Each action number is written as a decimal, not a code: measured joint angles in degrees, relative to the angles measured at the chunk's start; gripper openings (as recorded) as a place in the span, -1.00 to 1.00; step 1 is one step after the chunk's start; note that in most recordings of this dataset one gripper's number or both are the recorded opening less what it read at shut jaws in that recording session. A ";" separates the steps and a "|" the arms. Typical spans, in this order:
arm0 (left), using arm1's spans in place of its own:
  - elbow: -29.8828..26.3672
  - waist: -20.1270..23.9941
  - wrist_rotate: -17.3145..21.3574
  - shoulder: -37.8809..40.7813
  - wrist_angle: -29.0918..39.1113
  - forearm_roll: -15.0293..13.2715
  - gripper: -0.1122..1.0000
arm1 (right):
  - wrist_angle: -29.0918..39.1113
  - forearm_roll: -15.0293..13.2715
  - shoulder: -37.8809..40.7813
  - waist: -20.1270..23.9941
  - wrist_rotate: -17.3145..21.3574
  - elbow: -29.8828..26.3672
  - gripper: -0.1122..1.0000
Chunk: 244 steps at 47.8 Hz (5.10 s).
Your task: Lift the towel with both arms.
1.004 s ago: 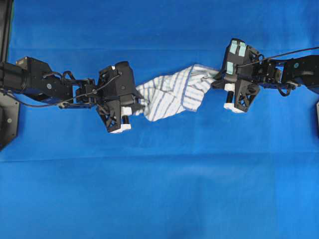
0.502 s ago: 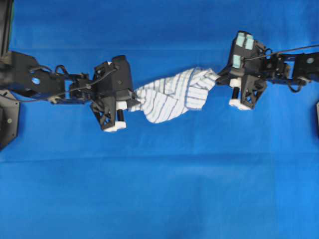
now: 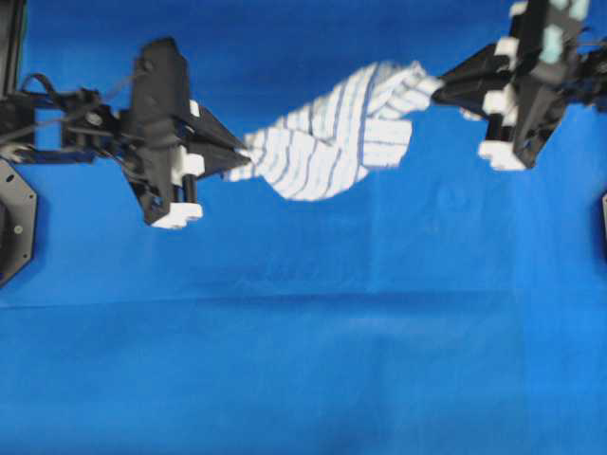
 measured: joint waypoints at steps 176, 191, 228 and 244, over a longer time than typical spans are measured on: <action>-2.02 -1.76 -0.53 36.39 -22.68 0.00 -0.78 | -18.11 0.44 27.51 1.67 2.64 15.47 -0.73; -2.02 -1.76 -0.44 29.71 -16.17 0.00 -0.78 | -12.74 0.44 20.92 1.76 2.99 13.62 -0.73; -10.55 -0.62 -0.62 2.64 8.00 0.00 -0.78 | 14.50 -0.09 -2.99 1.67 2.72 -6.86 -0.73; -14.77 -0.26 -0.53 -4.22 15.29 0.00 -0.78 | 19.25 -0.62 -4.57 1.67 2.64 -14.59 -0.73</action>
